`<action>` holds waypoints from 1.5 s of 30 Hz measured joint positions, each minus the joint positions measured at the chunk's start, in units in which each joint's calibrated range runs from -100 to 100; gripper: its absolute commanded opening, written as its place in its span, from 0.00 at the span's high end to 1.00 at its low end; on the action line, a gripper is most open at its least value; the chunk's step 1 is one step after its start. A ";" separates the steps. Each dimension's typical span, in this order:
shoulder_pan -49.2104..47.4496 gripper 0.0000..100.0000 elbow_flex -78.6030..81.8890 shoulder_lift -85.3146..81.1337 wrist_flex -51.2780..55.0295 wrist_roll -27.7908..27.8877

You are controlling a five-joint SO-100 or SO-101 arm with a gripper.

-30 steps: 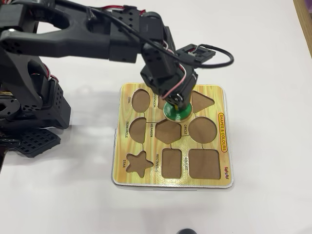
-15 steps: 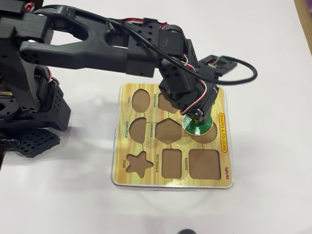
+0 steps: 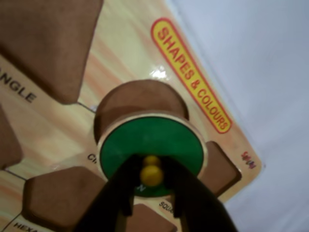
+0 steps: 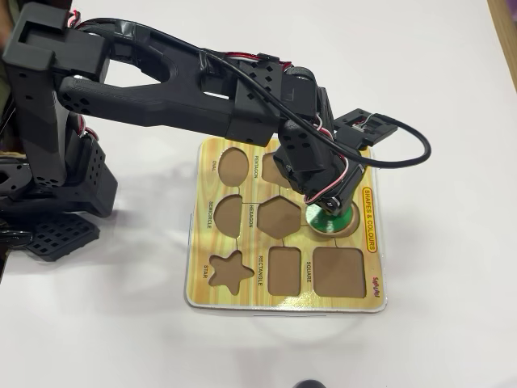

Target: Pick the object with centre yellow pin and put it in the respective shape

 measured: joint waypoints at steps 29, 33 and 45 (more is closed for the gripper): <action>0.00 0.99 0.00 2.49 -2.83 0.05; 0.00 0.99 0.00 2.58 -5.14 0.05; -0.37 0.99 0.00 2.58 -5.91 -3.07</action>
